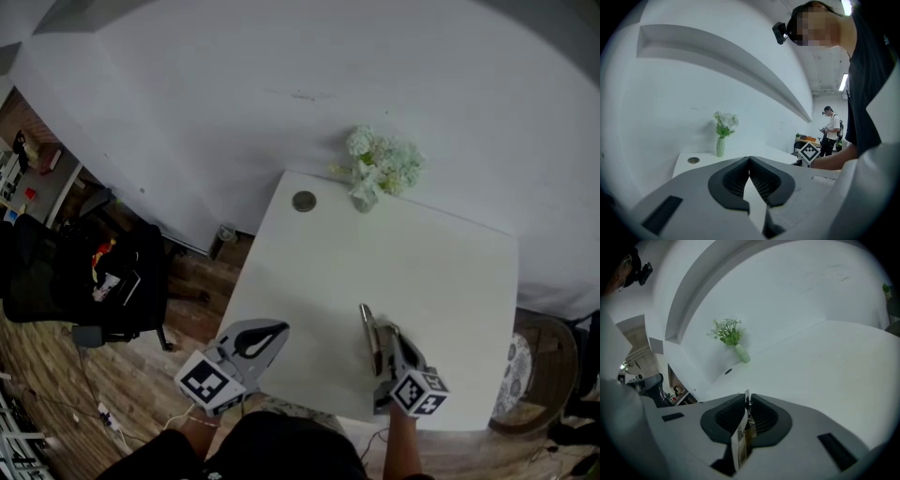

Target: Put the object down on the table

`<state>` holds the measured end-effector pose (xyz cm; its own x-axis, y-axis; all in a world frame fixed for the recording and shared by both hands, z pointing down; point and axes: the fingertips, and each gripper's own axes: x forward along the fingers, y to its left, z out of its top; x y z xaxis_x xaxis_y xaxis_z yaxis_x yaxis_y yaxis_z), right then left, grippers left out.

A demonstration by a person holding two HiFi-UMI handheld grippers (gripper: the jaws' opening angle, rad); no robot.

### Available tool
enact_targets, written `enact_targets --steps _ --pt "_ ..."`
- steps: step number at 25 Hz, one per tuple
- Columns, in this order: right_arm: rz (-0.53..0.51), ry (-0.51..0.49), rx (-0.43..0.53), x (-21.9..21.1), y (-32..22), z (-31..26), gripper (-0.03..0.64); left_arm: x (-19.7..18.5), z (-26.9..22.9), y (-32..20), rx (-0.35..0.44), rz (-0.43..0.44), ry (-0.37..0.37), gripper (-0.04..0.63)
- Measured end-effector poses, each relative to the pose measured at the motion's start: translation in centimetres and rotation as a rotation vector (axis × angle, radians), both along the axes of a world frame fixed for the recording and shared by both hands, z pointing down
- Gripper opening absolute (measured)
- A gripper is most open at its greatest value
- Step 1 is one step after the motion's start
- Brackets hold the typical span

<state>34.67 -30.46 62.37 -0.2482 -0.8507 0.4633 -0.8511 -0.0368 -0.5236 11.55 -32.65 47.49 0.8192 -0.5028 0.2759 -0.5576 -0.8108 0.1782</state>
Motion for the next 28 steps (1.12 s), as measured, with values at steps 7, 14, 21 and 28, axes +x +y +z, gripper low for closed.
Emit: enact_targets --steps 7,14,21,28 --pt "0.005 0.021 0.011 0.5 -0.2 0.1 0.104 -0.1 -0.5 0.3 0.012 -0.005 0.005 0.0" --pt "0.099 0.092 0.106 2.9 1.2 -3.2 0.092 -0.3 -1.6 0.9 0.085 0.008 0.012 0.0" --pt "0.087 0.081 0.27 2.5 2.8 -8.7 -0.005 0.5 -3.0 2.2 0.118 0.033 0.024 0.0" --pt "0.056 0.101 0.376 1.5 5.1 -13.3 -0.005 1.6 -4.2 3.9 0.167 0.06 0.049 0.0"
